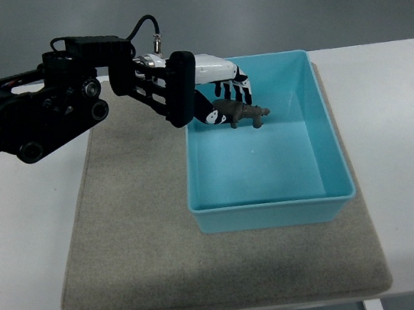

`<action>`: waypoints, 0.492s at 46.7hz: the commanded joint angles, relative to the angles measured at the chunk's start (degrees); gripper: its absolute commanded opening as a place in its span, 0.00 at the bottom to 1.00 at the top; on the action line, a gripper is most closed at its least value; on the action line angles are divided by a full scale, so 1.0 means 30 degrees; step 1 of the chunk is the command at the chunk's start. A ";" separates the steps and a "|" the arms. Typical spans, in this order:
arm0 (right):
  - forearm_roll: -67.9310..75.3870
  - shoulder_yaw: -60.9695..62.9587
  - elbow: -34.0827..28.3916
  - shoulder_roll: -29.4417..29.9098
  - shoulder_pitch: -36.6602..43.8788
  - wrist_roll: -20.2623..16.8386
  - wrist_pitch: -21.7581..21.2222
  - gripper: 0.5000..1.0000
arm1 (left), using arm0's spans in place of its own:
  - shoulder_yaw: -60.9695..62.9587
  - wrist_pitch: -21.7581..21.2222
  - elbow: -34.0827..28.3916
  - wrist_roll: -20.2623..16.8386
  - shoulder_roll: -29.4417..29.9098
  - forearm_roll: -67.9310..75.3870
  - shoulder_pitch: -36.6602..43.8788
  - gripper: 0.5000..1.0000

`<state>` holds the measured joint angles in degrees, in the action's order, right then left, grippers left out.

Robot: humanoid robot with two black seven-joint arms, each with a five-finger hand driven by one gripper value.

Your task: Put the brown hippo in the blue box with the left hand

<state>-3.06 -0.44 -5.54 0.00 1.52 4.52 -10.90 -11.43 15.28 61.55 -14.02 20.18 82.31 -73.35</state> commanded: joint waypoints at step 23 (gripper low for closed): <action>-0.0005 0.0001 0.0000 0.0000 -0.0007 0.0015 0.0000 0.87 | -0.0555 -0.0525 -0.0242 0.0016 0.1828 -1.2285 0.0105 0.99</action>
<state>-3.06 -0.44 -5.54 0.00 1.53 4.51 -10.90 -12.56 13.41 61.22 -14.05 24.38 49.69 -73.20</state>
